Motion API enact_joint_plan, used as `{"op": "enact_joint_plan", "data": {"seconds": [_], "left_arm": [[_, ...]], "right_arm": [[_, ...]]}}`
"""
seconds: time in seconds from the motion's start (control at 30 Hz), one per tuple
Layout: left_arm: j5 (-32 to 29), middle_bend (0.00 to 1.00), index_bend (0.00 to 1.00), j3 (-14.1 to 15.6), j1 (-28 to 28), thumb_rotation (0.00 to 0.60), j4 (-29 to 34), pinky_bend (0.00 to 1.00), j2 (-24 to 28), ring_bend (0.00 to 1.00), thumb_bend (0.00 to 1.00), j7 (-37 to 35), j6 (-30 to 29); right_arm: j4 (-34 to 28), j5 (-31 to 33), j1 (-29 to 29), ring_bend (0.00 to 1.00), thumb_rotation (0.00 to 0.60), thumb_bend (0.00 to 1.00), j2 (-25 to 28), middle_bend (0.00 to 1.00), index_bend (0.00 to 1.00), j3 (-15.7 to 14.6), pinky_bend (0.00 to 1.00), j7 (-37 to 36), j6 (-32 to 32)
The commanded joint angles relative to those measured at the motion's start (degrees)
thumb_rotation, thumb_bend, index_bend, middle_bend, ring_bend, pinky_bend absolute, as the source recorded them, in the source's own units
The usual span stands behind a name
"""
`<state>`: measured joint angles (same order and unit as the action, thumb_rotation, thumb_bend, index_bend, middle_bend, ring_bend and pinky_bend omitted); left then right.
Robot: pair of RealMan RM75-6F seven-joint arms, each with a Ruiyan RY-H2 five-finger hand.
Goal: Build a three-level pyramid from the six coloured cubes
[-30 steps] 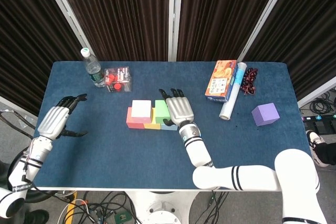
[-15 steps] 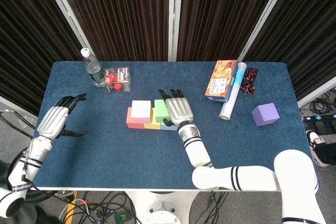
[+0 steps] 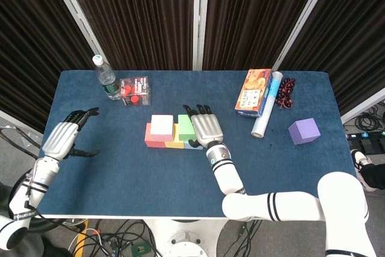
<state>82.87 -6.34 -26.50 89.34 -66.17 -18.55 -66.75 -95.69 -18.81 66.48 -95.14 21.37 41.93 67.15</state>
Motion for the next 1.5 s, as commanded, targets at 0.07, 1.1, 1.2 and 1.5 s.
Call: {"op": "enact_joint_plan", "data": {"seconds": [0.07, 1.1, 1.2, 1.5], "left_arm": [[0.02, 0.15, 0.07, 0.04, 0.02, 0.6, -0.04, 0.11, 0.02, 0.13, 0.02, -0.08, 0.04], [-0.17, 0.15, 0.07, -0.19, 0.03, 0.6, 0.3, 0.11, 0.11, 0.11, 0.02, 0.01, -0.06], [-0.27, 0.15, 0.07, -0.17, 0.01, 0.6, 0.18, 0.11, 0.13, 0.11, 0.02, -0.01, 0.1], [-0.2, 0.15, 0.07, -0.08, 0.04, 0.6, -0.18, 0.11, 0.02, 0.11, 0.02, -0.4, 0.19]], "right_arm": [[0.27, 0.3, -0.24, 0.0, 0.6, 0.16, 0.29, 0.19, 0.0, -0.06, 0.0, 0.24, 0.08], [0.23, -1.12, -1.5, 0.01, 0.6, 0.17, 0.29, 0.32, 0.0, 0.28, 0.0, -1.29, -0.46], [0.68, -1.09, -1.37, 0.01, 0.6, 0.16, -0.13, 0.32, 0.0, 0.31, 0.0, -1.21, -0.37], [1.08, -0.98, -1.3, 0.01, 0.6, 0.17, -0.63, 0.32, 0.0, 0.61, 0.0, -1.21, -0.44]]}}
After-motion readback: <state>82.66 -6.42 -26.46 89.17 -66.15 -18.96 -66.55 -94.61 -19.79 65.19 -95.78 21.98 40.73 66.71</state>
